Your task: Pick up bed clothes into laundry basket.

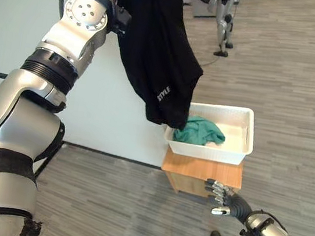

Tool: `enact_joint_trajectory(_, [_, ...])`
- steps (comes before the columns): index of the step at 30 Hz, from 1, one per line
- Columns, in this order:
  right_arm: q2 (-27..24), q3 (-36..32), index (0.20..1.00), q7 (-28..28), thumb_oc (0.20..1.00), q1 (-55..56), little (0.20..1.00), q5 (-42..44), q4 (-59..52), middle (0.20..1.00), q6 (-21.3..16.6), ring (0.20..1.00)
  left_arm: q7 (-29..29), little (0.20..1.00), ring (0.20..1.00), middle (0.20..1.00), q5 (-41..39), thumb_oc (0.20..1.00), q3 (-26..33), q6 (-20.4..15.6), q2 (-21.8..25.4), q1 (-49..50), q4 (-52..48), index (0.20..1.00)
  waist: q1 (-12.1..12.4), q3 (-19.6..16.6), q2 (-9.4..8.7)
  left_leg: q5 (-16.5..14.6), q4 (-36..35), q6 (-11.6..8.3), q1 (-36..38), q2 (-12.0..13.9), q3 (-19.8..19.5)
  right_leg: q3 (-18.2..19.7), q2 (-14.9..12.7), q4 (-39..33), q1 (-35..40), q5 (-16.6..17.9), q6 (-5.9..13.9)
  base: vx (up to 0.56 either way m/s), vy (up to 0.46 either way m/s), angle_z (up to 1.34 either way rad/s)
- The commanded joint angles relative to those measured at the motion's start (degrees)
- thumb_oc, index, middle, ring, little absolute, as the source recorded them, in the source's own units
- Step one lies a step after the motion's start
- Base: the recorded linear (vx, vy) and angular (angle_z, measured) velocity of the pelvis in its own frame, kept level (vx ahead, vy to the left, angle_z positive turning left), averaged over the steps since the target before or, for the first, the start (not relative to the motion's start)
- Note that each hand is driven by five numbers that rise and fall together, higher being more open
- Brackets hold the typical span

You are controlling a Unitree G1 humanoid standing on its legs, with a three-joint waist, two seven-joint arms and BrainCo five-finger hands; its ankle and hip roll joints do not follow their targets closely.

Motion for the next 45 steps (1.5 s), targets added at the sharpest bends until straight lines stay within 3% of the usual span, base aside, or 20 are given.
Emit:
enact_joint_trajectory(1, [-2.28,-1.18,1.0,0.83,1.0,0.54,1.0,-0.71,-3.98,1.0,-1.99,1.0,2.7,0.2,0.2,0.2,-0.45,0.2,5.15,-2.18,0.07,-9.67,8.54,0.2,1.1,1.21,-1.39,2.6,0.28,-1.91,-0.71,-0.3,-5.57,-1.84,-2.48,0.79,5.77,-4.61,4.67,-0.03,0.014,-0.06])
enact_joint_trajectory(9, [-4.22,1.64,1.0,0.56,1.0,-0.56,1.0,-1.82,-4.27,1.0,-2.18,1.0,4.16,0.2,0.2,0.2,-1.95,0.2,12.06,-0.85,-0.06,-7.11,15.52,0.2,-0.24,5.28,-0.16,3.55,0.28,-2.31,-4.43,-0.18,-4.96,-1.09,-2.37,0.79,1.57,-3.8,4.27,-0.05,-0.005,-0.08])
enact_joint_trajectory(25, [-7.4,5.57,1.0,-1.05,1.0,-2.33,1.0,-2.6,-5.99,1.0,-4.09,1.0,6.14,0.2,0.2,0.2,-1.33,0.2,15.99,0.21,2.09,-7.09,20.38,0.2,-2.13,14.03,0.93,5.07,0.28,-2.51,-12.32,-0.1,-3.26,1.64,-2.17,1.12,-7.59,-1.46,3.53,-0.07,-0.002,-0.08])
enact_joint_trajectory(31, [-8.51,7.55,1.0,-1.83,1.0,-2.12,1.0,-2.88,-6.73,1.0,-4.62,1.0,7.48,0.2,0.2,0.2,-0.37,0.2,18.1,0.73,0.05,-4.36,21.28,0.2,-2.6,16.49,1.1,5.69,0.28,-2.61,-14.77,-0.11,-2.8,2.56,-2.29,1.46,-10.41,-0.9,3.32,-0.05,0.008,-0.07])
enact_joint_trajectory(40, [-10.65,7.98,1.0,-1.61,1.0,-0.68,1.0,-1.86,-7.91,1.0,-4.64,1.0,8.29,0.2,0.2,0.2,0.01,0.2,16.99,0.41,-4.03,-5.38,19.9,0.2,-3.16,17.37,3.35,5.75,0.28,-2.65,-15.21,-0.88,-2.82,2.78,-2.8,1.53,-10.95,-0.81,3.36,-0.01,0.006,-0.02])
enact_joint_trajectory(45, [-12.44,8.3,1.0,-0.99,1.0,0.85,1.0,-1.99,-8.99,1.0,-4.57,1.0,8.52,0.2,0.2,0.2,0.57,0.2,19.21,0.83,-6.5,-1.57,20.69,0.2,-3.85,17.99,4.69,5.63,0.28,-2.59,-14.88,-1.09,-2.37,3.41,-2.68,1.48,-11.16,-0.59,3.41,0.0,0.0,-0.01])
